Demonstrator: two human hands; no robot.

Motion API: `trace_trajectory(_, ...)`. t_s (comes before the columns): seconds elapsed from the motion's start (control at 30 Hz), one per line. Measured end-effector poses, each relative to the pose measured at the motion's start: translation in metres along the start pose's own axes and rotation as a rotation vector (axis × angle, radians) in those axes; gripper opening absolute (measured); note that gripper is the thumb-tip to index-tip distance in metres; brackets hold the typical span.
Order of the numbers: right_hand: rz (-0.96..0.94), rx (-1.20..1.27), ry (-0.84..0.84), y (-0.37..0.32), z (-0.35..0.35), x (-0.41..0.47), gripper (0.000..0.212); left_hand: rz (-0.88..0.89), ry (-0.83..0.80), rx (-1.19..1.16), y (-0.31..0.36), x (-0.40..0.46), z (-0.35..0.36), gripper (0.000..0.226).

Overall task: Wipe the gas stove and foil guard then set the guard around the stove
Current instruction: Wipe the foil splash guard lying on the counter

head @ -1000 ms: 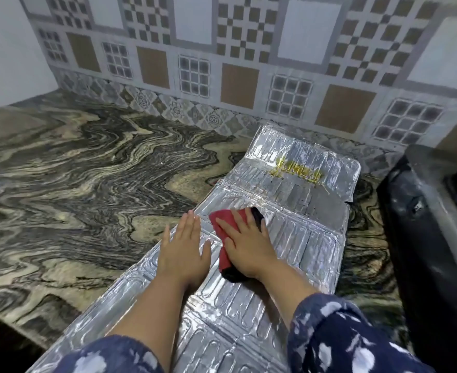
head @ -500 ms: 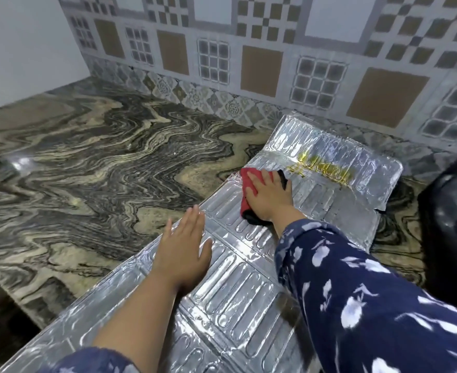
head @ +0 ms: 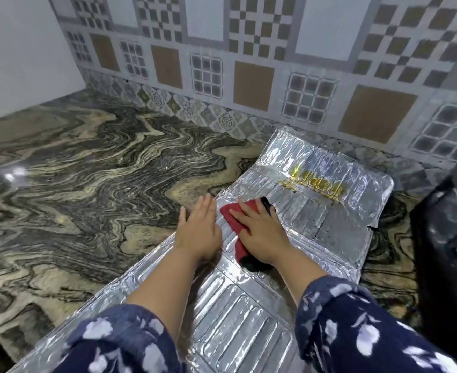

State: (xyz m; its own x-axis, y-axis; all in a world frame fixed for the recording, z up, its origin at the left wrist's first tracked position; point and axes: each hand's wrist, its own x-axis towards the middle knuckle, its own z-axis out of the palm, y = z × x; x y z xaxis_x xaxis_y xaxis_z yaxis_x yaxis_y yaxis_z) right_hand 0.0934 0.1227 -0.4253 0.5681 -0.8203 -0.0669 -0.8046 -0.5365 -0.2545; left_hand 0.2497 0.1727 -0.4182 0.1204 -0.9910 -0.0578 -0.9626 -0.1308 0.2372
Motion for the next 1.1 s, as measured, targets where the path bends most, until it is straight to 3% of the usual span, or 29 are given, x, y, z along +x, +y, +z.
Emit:
trace_trajectory(0.27, 0.072, -0.033, 0.026, 0.015, 0.001, 0.042, 0.053, 0.04, -0.08, 0.008, 0.009, 0.063, 0.001, 0.058)
trace_trajectory(0.5, 0.273, -0.031, 0.018, 0.052, -0.021, 0.091, 0.057, 0.021, -0.08, 0.055, 0.009, 0.065, 0.009, 0.059)
trace_trajectory(0.77, 0.518, -0.008, 0.031, 0.057, -0.02, 0.045, 0.058, -0.022, -0.168, 0.063, 0.015, 0.069, 0.005, 0.063)
trace_trajectory(0.9, 0.351, 0.094, 0.096, 0.034, -0.014, 0.032, 0.054, -0.035, -0.178, 0.013, 0.02, 0.079, -0.002, 0.06)
trace_trajectory(1.1, 0.096, 0.012, -0.024, 0.021, -0.011, 0.058, 0.049, 0.005, -0.156, 0.053, 0.015, 0.077, 0.004, 0.059)
